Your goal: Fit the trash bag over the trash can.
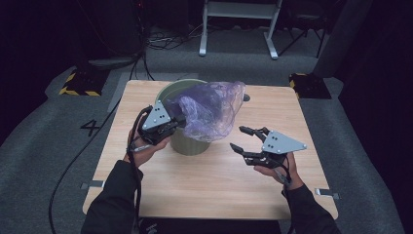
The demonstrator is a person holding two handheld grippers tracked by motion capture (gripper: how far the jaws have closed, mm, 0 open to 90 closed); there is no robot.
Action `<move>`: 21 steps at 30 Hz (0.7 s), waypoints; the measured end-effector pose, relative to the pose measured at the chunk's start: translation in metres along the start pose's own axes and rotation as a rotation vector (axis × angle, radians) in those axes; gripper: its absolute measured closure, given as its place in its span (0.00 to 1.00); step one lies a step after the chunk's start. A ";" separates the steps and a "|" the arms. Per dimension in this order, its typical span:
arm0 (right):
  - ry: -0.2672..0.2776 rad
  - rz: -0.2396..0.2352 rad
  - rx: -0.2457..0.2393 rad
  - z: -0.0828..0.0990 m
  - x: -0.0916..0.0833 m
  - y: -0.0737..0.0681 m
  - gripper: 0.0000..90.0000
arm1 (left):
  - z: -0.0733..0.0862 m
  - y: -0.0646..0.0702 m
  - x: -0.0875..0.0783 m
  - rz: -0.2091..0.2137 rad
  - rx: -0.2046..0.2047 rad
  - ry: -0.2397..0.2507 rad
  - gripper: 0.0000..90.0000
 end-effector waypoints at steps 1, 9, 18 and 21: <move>0.000 0.008 0.012 0.000 -0.001 0.004 0.46 | 0.001 -0.001 -0.001 -0.003 0.003 -0.002 1.00; -0.038 0.077 0.099 -0.004 0.012 0.033 0.43 | 0.015 -0.004 -0.010 -0.013 -0.025 -0.002 1.00; -0.027 0.035 0.147 -0.016 0.034 0.040 0.39 | 0.026 -0.004 -0.023 -0.029 -0.038 0.020 1.00; -0.030 0.032 0.133 -0.021 0.039 0.037 0.36 | 0.027 -0.003 -0.028 -0.028 -0.036 0.029 1.00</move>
Point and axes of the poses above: each handheld gripper's, and its own axes: x roughly forward along the jaws, z roughly out of its underside, y roughly to its right, the point moved 1 cm from there along x, roughly forward along the jaws, and after that the axes turned 7 degrees about x, right-handed, at the moved point
